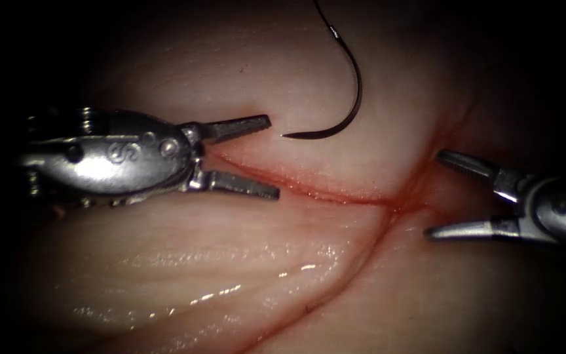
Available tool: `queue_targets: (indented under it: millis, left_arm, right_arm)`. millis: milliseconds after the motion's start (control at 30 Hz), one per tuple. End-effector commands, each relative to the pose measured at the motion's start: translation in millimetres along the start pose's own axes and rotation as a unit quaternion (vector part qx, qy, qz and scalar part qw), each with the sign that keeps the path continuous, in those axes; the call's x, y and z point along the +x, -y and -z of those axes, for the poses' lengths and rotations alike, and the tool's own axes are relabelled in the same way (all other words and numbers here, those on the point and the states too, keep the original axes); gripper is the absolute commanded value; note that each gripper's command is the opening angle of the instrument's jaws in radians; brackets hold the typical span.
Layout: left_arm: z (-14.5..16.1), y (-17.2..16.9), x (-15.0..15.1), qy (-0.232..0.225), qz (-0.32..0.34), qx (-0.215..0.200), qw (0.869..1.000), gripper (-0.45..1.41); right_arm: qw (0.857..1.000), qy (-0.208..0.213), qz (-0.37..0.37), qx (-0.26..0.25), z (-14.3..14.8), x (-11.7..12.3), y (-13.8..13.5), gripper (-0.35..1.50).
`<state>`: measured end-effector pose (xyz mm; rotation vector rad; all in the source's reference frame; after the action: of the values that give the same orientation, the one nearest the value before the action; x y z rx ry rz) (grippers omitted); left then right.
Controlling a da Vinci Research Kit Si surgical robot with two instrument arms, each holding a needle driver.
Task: Wound Closure
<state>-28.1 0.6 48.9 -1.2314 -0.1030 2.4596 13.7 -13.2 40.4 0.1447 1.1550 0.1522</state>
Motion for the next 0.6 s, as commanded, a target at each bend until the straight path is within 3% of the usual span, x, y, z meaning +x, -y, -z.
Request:
queue_targets:
  millis: [33,67,133,200,300,467,600]
  left_arm:
    - [-1.4,0.1,0.2,0.007,0.003,0.014,1.000,0.63]
    - [-2.7,0.3,0.5,0.018,0.009,0.034,0.999,0.71]
    - [-3.5,0.4,0.6,0.023,0.013,0.045,0.999,0.71]
    - [-4.6,0.8,0.4,0.037,0.017,0.056,0.998,0.63]
    - [-5.4,1.7,-0.1,0.078,0.015,0.055,0.995,0.45]
    - [-6.4,2.3,-1.4,0.152,0.008,0.055,0.987,0.38]
    - [-7.2,2.1,-2.4,0.180,0.003,0.051,0.982,0.38]
  right_arm:
    - [1.000,0.008,-0.009,0.002,-0.9,0.1,0.0,0.74]
    - [1.000,0.023,-0.008,0.017,-0.9,0.1,0.2,0.20]
    - [0.999,0.033,-0.007,0.021,-1.0,0.2,0.2,0.07]
    - [0.999,0.034,-0.008,0.020,-1.0,0.1,0.1,0.19]
    - [0.999,0.032,-0.007,0.020,-0.8,0.1,0.2,0.19]
    - [0.999,0.033,-0.010,0.021,-0.5,0.1,0.3,0.20]
    - [0.999,0.035,-0.013,0.019,-0.5,0.1,0.3,0.26]
